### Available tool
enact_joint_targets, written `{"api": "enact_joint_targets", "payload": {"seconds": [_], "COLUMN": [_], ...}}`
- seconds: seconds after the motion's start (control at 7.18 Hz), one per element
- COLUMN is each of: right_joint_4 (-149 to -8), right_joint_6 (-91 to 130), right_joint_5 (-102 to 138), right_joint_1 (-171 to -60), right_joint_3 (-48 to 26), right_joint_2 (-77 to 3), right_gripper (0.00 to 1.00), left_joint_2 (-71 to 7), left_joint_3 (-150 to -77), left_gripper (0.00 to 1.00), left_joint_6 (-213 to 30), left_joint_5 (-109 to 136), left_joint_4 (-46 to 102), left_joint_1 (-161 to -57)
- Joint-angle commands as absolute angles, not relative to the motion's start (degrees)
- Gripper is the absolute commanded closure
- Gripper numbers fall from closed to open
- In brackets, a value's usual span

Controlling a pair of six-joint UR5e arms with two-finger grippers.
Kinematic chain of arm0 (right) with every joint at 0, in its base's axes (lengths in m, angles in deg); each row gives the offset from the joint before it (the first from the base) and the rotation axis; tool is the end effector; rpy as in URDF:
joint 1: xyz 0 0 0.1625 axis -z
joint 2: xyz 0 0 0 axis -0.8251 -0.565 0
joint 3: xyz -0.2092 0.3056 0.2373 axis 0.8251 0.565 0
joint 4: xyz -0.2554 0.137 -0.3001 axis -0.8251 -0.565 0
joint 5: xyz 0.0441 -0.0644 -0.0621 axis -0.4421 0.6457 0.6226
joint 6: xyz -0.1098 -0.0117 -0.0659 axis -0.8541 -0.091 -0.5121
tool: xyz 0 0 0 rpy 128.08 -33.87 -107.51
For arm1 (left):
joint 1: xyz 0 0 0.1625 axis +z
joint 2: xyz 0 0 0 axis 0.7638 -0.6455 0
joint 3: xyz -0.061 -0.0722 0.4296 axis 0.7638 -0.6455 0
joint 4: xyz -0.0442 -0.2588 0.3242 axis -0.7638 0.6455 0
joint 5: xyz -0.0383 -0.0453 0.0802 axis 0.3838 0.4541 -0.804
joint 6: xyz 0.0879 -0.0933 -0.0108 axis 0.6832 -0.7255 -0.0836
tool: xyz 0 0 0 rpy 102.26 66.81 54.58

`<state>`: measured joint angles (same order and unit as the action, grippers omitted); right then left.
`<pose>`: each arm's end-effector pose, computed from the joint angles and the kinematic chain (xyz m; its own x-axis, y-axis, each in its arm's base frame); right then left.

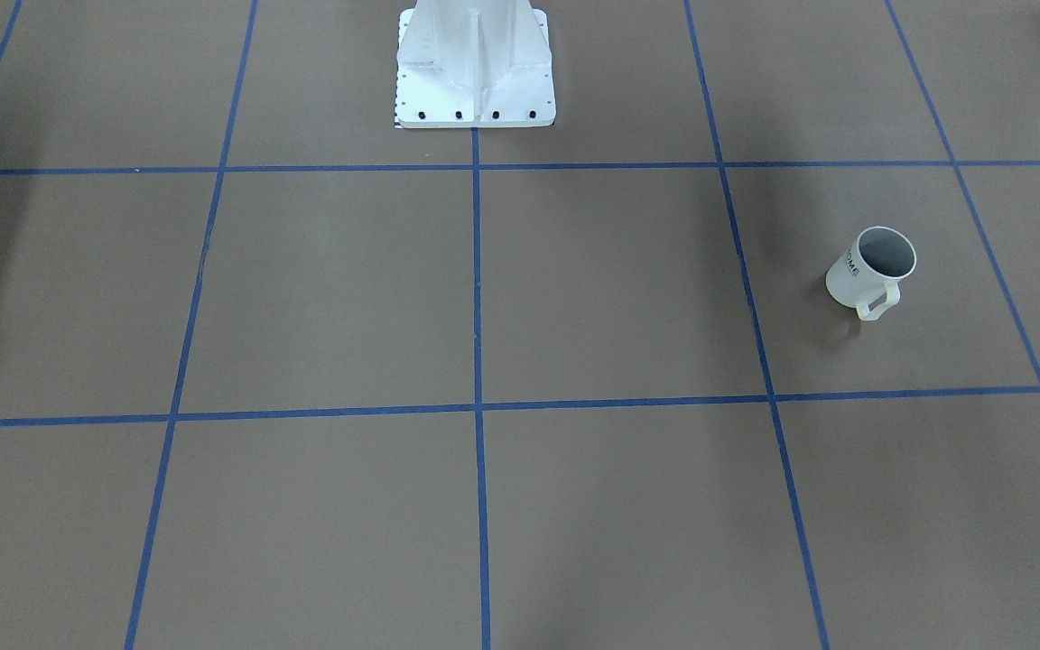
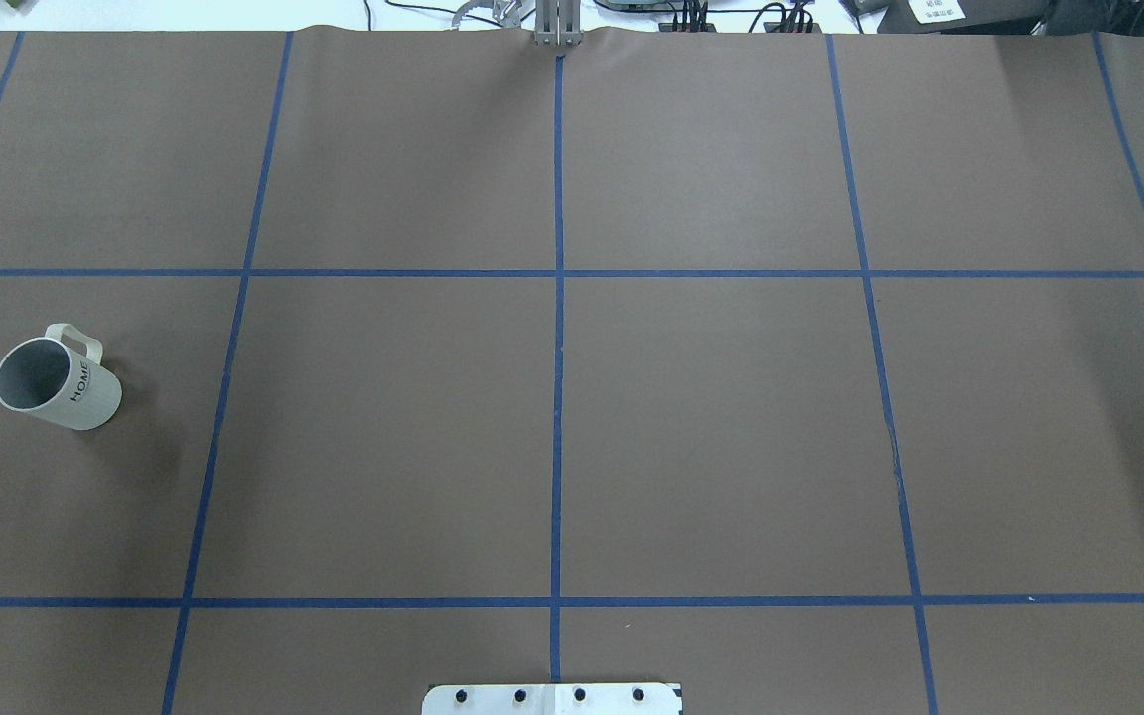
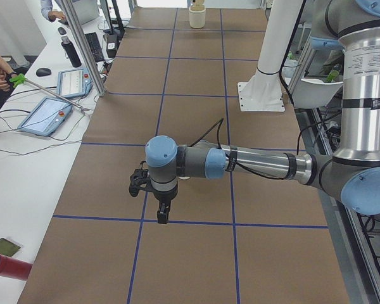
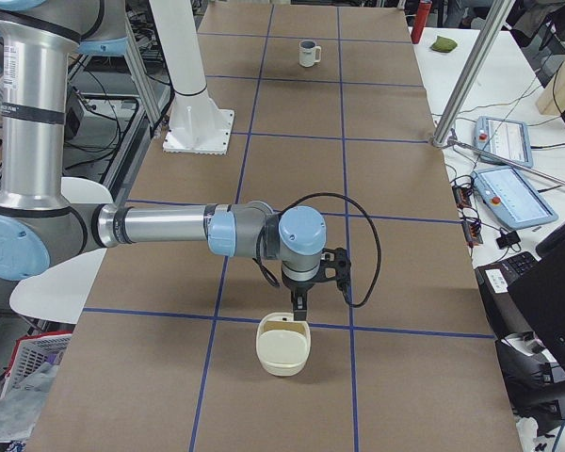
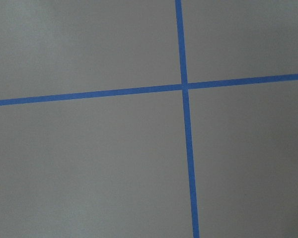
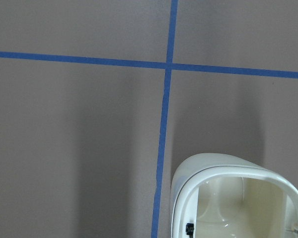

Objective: Left arm hands cup to right arm to dump lemon

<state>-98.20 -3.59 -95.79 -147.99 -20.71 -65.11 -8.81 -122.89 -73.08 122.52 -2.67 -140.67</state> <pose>0.0577 -0.4305 0.6541 0.6852 -0.0737 0.7246 0.0382 0.9971 0.0654 -0.0567 -0.4681 0.6479 0.7591 0.0770 -0.6464 -0.0303 0.9961 0.0832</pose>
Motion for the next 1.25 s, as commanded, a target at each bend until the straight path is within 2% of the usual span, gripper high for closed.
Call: {"api": "enact_joint_targets", "payload": {"seconds": [0.0, 0.56, 0.84, 1.11], "right_joint_4": [-98.16, -98.16, -98.25, -98.25], "right_joint_6": [-3.25, -3.33, -3.24, -3.07], "right_joint_5": [-95.88, -96.06, -96.06, -96.15], "right_joint_1": [-147.97, -148.06, -148.06, -148.06], "right_joint_3": [-21.13, -22.54, -24.11, -24.65], "right_joint_2": [-65.0, -65.08, -65.08, -65.17], "right_gripper": [0.0, 0.0, 0.0, 0.0], "left_joint_2": [-8.8, -8.89, -9.33, -9.07], "left_joint_3": [-123.04, -127.61, -132.5, -132.8], "left_gripper": [0.0, 0.0, 0.0, 0.0], "left_joint_6": [-73.16, -73.69, -76.31, -92.21], "left_joint_5": [122.52, 123.4, 124.01, 131.35], "left_joint_4": [-2.64, -2.21, -2.2, -2.03], "left_joint_1": [-140.59, -140.33, -139.63, -134.57]}}
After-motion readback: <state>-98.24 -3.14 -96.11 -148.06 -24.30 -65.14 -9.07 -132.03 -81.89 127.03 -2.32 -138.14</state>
